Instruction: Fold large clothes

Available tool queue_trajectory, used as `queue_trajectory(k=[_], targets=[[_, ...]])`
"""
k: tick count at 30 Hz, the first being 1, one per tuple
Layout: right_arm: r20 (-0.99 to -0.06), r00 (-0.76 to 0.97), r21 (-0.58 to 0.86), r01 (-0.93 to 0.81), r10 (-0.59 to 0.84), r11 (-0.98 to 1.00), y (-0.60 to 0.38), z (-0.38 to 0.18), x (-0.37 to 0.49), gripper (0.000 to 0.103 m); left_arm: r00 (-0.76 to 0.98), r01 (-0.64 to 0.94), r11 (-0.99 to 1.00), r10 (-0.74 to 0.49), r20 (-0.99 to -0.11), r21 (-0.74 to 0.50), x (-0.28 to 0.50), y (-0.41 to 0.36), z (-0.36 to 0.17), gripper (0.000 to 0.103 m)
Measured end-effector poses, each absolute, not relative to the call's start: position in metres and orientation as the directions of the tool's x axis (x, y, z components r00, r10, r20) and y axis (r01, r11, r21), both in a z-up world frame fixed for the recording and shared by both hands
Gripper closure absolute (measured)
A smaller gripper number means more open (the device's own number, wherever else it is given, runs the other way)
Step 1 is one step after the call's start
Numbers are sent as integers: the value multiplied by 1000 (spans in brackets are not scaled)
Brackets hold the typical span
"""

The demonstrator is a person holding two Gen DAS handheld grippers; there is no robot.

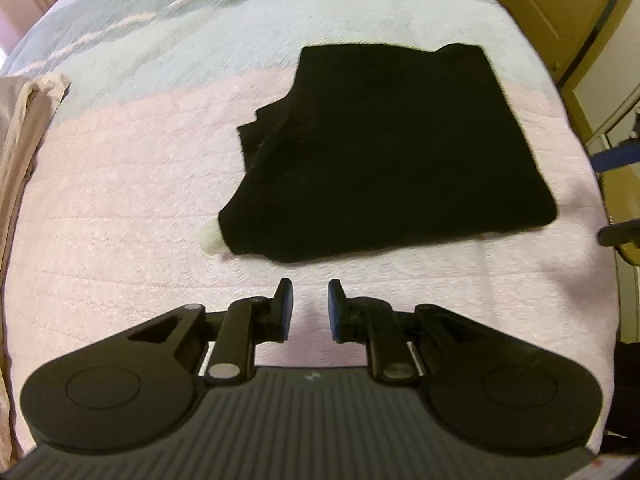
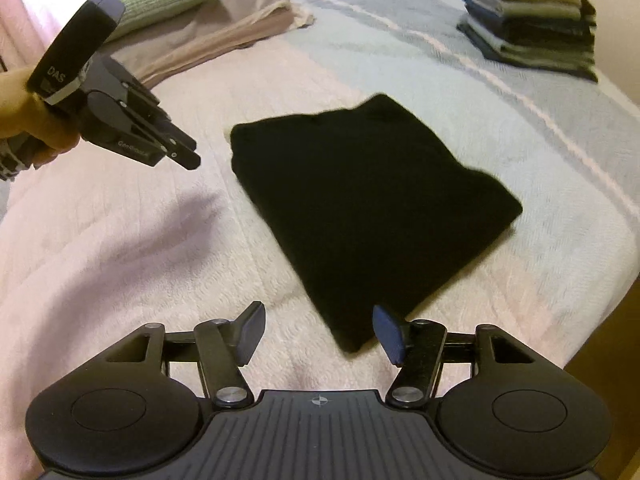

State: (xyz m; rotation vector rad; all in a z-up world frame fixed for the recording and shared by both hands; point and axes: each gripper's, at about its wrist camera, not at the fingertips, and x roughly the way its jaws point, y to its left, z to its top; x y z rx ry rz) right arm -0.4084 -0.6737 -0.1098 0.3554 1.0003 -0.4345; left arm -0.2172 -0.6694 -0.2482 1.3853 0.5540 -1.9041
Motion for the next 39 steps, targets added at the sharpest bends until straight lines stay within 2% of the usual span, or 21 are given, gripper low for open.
queue_trajectory(k=[8,11,13,16,18,21,22,23,25,27,28,30,31,33,34,36,37,39], targets=[[-876,420,-23,458,-239,889,-655,-131,-389,45,-205,721,-690,-299,-932,62,-223,-664,-260,88],[-878,400,-64,445,-262,893,-649,-147,-384,45,-203,702,-708,-294,-934,70,-224,-661,-271,82],[-873,368,-157,410,-321,898,-645,-160,-378,45,-202,688,-721,-302,-932,84,-226,-660,-277,77],[-846,335,-315,313,-415,896,-639,-188,-367,45,-199,657,-745,-320,-926,117,-230,-658,-287,76],[-839,326,-371,241,-435,897,-638,-208,-359,45,-202,634,-761,-335,-920,138,-233,-658,-292,73],[-824,309,-451,149,-475,880,-639,-234,-354,45,-226,588,-785,-392,-892,196,-238,-654,-294,53],[-808,309,-485,131,-501,864,-641,-238,-355,45,-239,554,-798,-428,-872,240,-240,-649,-293,41],[-797,303,-512,122,-523,850,-643,-241,-356,45,-253,511,-811,-457,-853,283,-242,-644,-294,36],[-792,303,-526,104,-530,844,-653,-244,-362,45,-286,384,-838,-508,-812,388,-249,-630,-299,19],[-788,314,-542,55,-530,838,-657,-246,-366,45,-320,213,-840,-543,-777,499,-256,-614,-311,15],[-785,321,-547,41,-530,836,-658,-246,-367,46,-332,133,-833,-548,-768,536,-259,-608,-319,15],[-792,327,-537,30,-516,843,-663,-244,-368,63,-332,-12,-788,-578,-746,616,-265,-601,-341,15],[-795,333,-527,34,-507,849,-664,-241,-369,68,-333,-63,-764,-590,-736,642,-267,-600,-350,15],[-799,345,-510,44,-492,859,-667,-233,-374,81,-336,-119,-716,-623,-706,688,-271,-603,-363,16],[-802,350,-496,59,-484,866,-670,-226,-377,83,-330,-135,-695,-640,-694,706,-272,-606,-366,19],[-801,358,-485,83,-480,871,-675,-207,-381,86,-315,-159,-672,-659,-683,723,-277,-610,-369,39],[-798,360,-486,91,-484,869,-677,-200,-384,86,-305,-180,-660,-668,-679,729,-280,-612,-369,58],[-798,363,-480,102,-482,871,-683,-192,-388,86,-309,-192,-675,-648,-697,713,-284,-613,-364,71]])
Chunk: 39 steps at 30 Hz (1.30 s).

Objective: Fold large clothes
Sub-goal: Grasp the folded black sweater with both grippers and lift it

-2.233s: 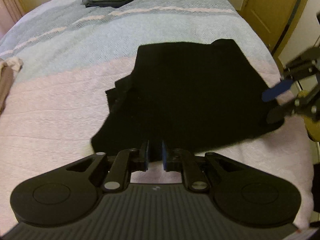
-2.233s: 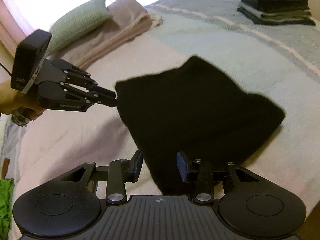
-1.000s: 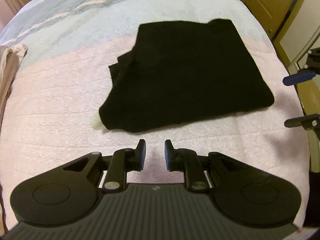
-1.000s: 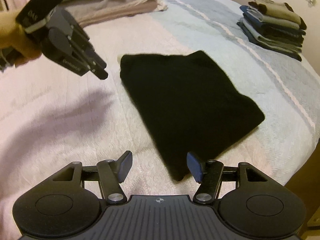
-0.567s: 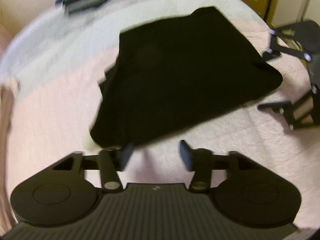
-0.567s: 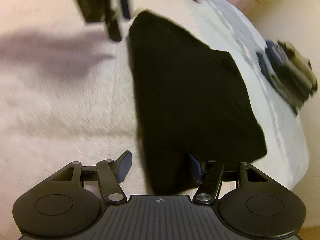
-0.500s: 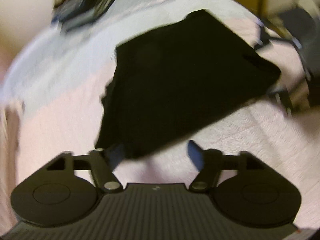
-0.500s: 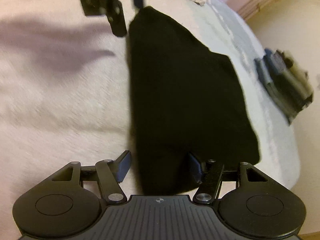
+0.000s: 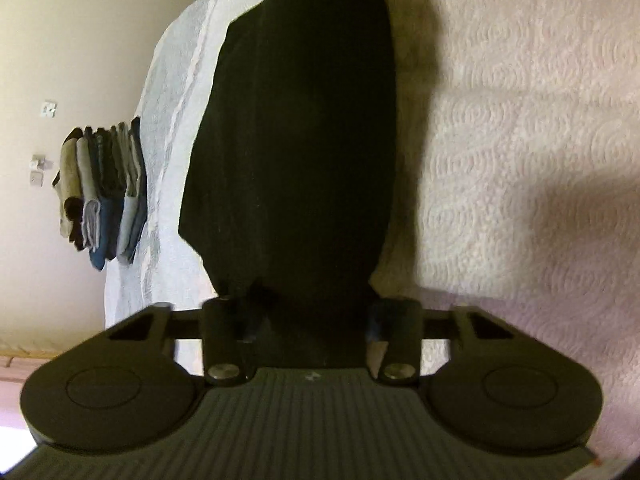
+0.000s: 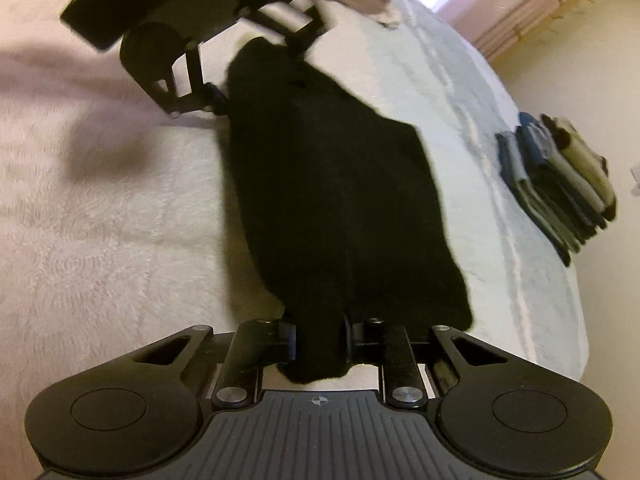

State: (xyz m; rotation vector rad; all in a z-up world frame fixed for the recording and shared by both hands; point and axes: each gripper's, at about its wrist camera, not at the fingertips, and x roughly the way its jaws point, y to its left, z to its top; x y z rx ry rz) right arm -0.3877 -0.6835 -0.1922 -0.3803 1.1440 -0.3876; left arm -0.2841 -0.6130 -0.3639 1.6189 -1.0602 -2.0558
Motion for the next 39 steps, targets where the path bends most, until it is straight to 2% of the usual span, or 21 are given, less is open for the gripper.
queue_trajectory(k=[1,2,4,5,6,9,10,11,12,15,21,27,32,39], targets=[[-793,368,-484,102,-485,869,-683,-190,-388,85,-301,-182,-693,-636,-710,698,-288,-615,-360,76],[-787,377,-489,101,-488,866,-682,-191,-389,81,-293,-164,-710,-627,-721,684,-290,-619,-355,77],[-775,383,-509,93,-503,855,-671,-196,-388,63,-287,-97,-753,-605,-743,651,-294,-630,-340,79],[-766,393,-524,80,-510,848,-666,-202,-386,46,-286,-63,-777,-587,-757,626,-295,-635,-332,80],[-757,406,-533,68,-512,843,-659,-206,-386,34,-287,-28,-800,-567,-772,599,-297,-638,-325,80],[-736,422,-570,37,-530,821,-654,-226,-373,32,-285,56,-851,-514,-809,521,-300,-652,-307,80],[-732,401,-591,28,-550,806,-654,-234,-369,32,-284,82,-864,-499,-819,498,-301,-657,-303,80],[-727,375,-616,16,-576,788,-656,-240,-366,38,-284,109,-876,-481,-830,470,-302,-659,-297,80],[-724,356,-631,4,-591,775,-661,-242,-366,67,-282,121,-881,-472,-835,457,-303,-660,-294,80],[-761,342,-589,-11,-551,808,-674,-216,-377,83,-280,127,-897,-442,-852,423,-303,-652,-278,81],[-826,350,-508,-125,-441,852,-716,-102,-392,87,-304,194,-935,-346,-888,298,-311,-647,-212,81],[-888,341,-407,-275,-307,871,-779,1,-388,88,-336,300,-933,-298,-893,199,-328,-689,-125,82],[-862,411,-441,-317,-298,840,-875,70,-377,88,-327,384,-884,-400,-856,267,-367,-769,-50,82],[-707,616,-638,-344,-347,689,-1115,157,-325,88,-242,622,-672,-654,-717,403,-453,-963,45,82]])
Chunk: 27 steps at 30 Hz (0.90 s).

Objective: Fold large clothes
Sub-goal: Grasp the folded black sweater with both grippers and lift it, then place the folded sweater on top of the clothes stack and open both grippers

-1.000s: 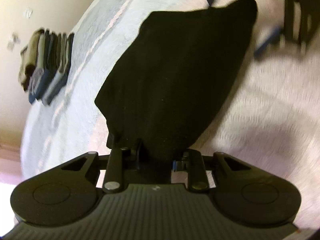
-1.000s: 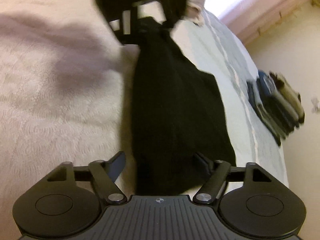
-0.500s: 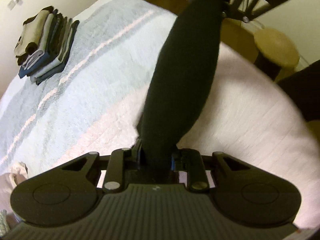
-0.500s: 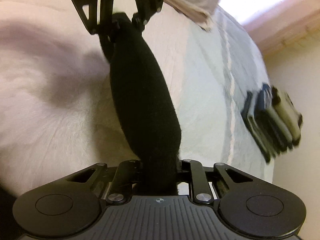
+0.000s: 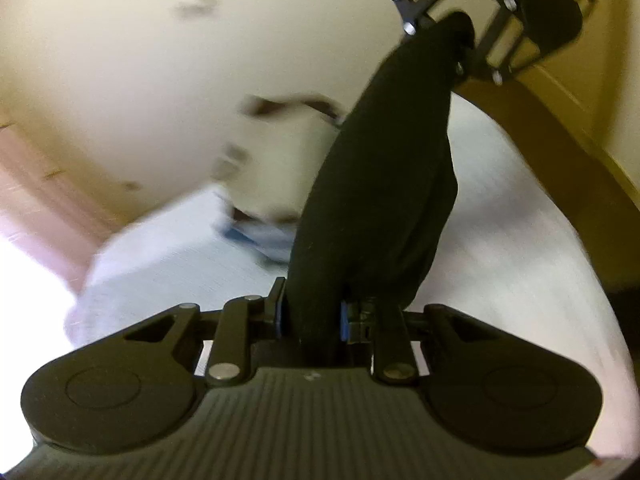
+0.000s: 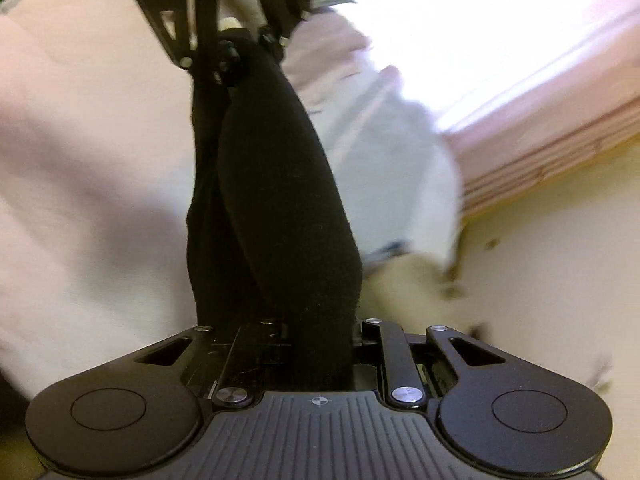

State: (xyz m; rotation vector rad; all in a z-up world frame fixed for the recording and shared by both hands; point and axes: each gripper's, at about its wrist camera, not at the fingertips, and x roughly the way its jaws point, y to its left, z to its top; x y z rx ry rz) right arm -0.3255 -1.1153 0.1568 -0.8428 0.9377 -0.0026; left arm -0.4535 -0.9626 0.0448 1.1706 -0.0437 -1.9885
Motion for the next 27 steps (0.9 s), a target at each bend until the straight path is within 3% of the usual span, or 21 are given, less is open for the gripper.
queue_trajectory(k=[4,8,10,14,15,19,23,27], targets=[[-499,773,-815,-266,-391,515,-1251,188,-279,88,-115,680,-491,-805,-582,545,-509,-1068,72,82],[-386,838,-883,-215,-386,417,-1351,140,-254,86,-6,695,-353,-874,-486,626,-563,-1151,21,82],[-403,831,-879,-235,-382,415,-1385,88,-250,86,31,680,-339,-873,-487,650,-585,-1176,-34,82],[-573,732,-780,-350,-369,518,-1430,-19,-251,86,60,654,-444,-777,-627,613,-629,-1198,-156,81],[-576,733,-781,-361,-362,510,-1432,-34,-256,85,77,639,-438,-782,-619,633,-638,-1195,-174,81],[-538,767,-783,-300,-351,546,-1437,-29,-273,83,95,647,-375,-824,-558,664,-643,-1186,-179,75],[-537,759,-780,-279,-369,560,-1421,-21,-286,82,119,692,-366,-792,-598,622,-630,-1179,-171,67],[-550,731,-747,-215,-404,629,-1413,-4,-293,78,160,777,-313,-740,-653,546,-613,-1151,-155,66]])
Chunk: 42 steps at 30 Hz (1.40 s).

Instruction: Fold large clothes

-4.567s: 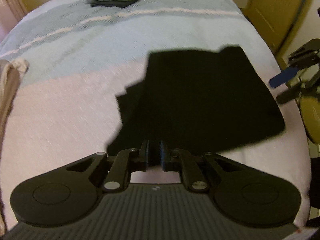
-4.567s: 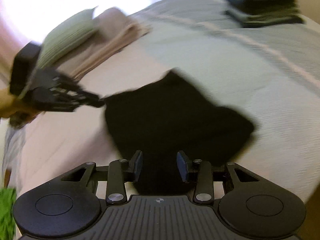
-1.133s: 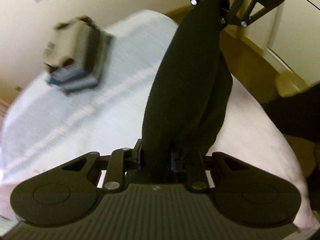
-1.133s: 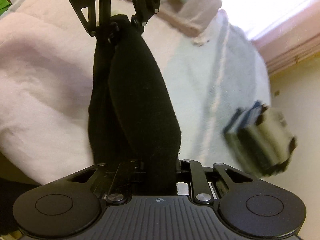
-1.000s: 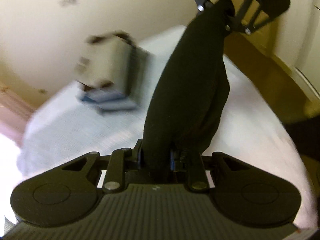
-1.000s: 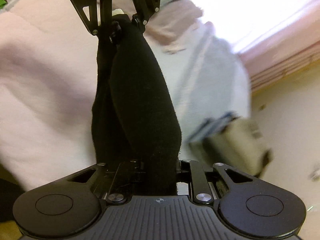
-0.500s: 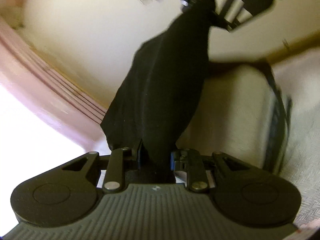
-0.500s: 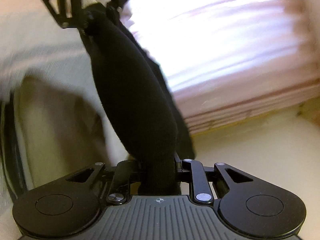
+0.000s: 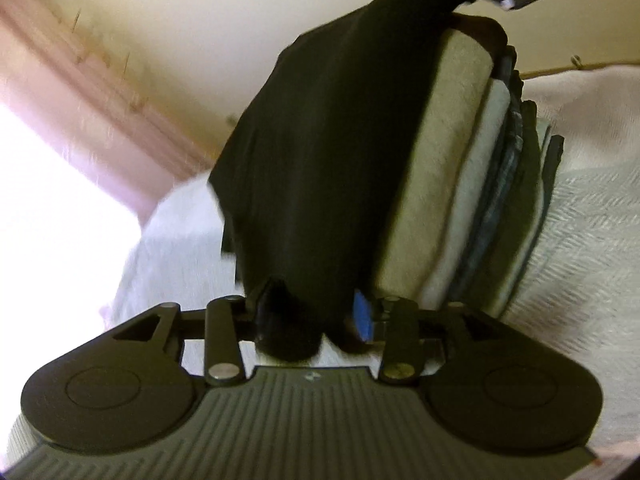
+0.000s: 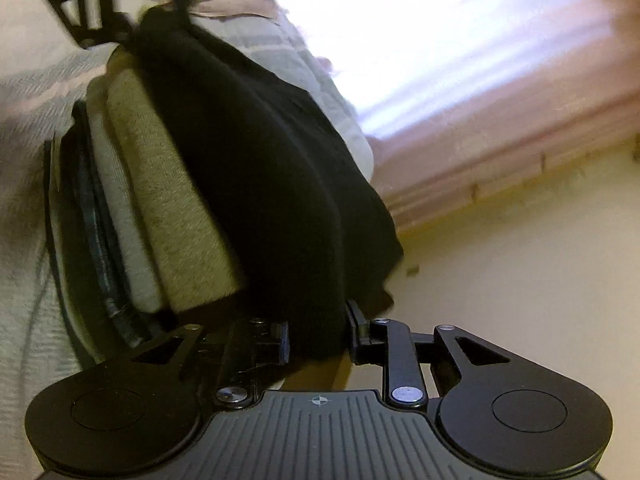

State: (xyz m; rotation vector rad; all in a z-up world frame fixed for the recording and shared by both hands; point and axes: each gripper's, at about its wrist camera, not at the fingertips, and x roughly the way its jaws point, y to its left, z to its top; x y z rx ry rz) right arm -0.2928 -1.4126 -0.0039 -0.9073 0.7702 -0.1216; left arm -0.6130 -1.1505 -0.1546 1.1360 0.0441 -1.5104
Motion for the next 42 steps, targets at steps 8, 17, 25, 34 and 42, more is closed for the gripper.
queue_trajectory(k=[8,17,25,34,42], targets=[[-681,636,-425,60,-362,903,-1364,64,-385,35,109,980,-53,-655,-747,190,-591,-1094,-105,29],[-745,631,179,500,-215,848,-1313,138,-444,27,28,991,112,-681,-732,-67,-600,-1041,-47,1],[-742,622,174,539,-250,824,-1266,168,-466,26,49,980,175,-669,-742,-93,-602,-999,-25,1],[-765,594,114,505,-249,855,-1252,152,-465,26,59,961,242,-657,-752,-137,-613,-967,-20,1],[-787,577,95,464,-219,881,-1268,140,-469,26,110,942,311,-646,-756,-128,-638,-957,-22,1]])
